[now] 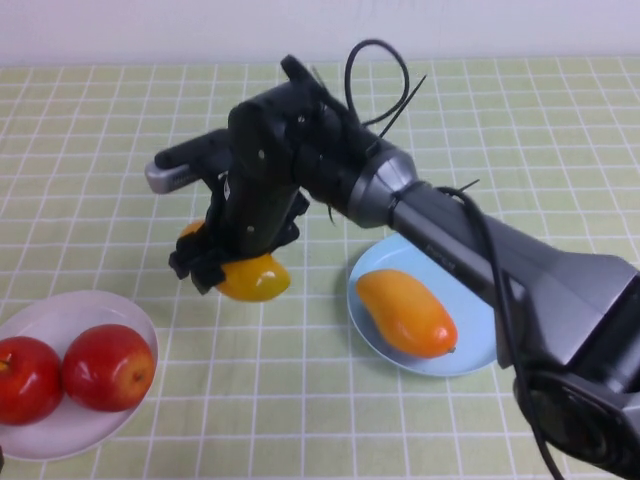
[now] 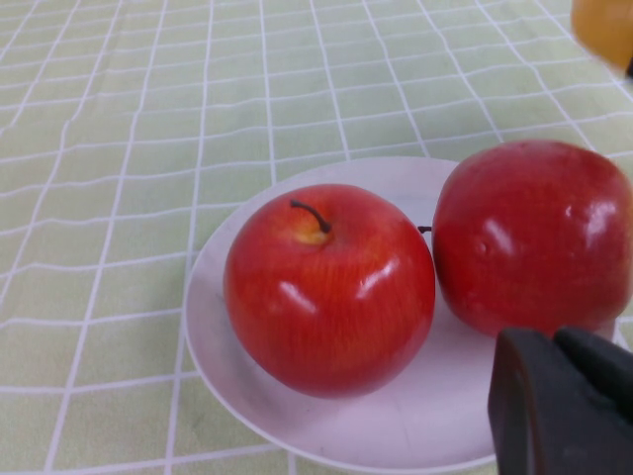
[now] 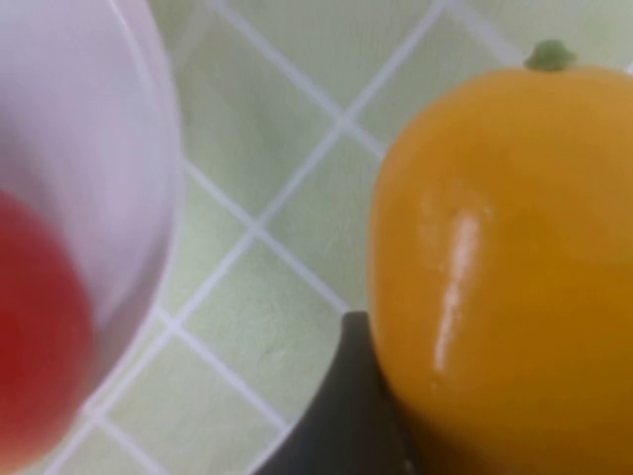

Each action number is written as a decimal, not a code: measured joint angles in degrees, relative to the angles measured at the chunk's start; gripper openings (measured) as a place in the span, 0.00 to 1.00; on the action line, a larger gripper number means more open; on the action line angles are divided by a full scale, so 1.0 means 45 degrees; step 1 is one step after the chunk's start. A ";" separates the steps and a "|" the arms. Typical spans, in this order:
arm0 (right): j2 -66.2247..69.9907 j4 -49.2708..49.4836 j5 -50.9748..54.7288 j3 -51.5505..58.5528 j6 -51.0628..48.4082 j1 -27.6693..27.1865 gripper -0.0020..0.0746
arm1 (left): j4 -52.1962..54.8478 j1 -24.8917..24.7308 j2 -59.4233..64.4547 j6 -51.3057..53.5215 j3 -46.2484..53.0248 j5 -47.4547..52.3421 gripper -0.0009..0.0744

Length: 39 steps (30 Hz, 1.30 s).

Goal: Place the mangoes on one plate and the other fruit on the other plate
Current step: Put another type of fruit in the right plate

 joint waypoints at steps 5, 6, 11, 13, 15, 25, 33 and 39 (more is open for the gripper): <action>-0.1622 -0.0725 0.0022 0.0714 0.0000 -0.0080 0.74 | 0.0000 0.0000 0.0000 0.0000 0.0000 0.0000 0.01; -0.2039 -0.0883 0.0022 0.1146 0.0000 -0.0139 0.74 | 0.0000 0.0000 0.0000 0.0000 0.0000 0.0000 0.01; -0.4122 -0.1085 0.0022 0.4418 0.0000 -0.0630 0.74 | 0.0000 0.0000 0.0000 0.0000 0.0000 0.0000 0.01; -0.4881 -0.1167 0.0022 0.5680 0.0000 -0.0975 0.74 | 0.0000 0.0000 0.0000 0.0000 0.0000 0.0000 0.01; -0.5629 -0.1167 0.0022 0.6798 0.0000 -0.1370 0.74 | 0.0000 0.0000 0.0000 0.0000 0.0000 0.0000 0.01; -0.6541 -0.1399 -0.0179 1.0287 0.0000 -0.3507 0.74 | 0.0000 0.0000 0.0000 0.0000 0.0000 0.0000 0.01; -0.6415 -0.1429 -0.0951 1.0914 -0.0056 -0.3867 0.74 | 0.0000 0.0000 0.0000 0.0000 0.0000 0.0000 0.01; -0.6329 -0.1167 -0.0750 1.0914 -0.0103 -0.3867 0.88 | 0.0000 0.0000 0.0000 0.0000 0.0000 0.0000 0.01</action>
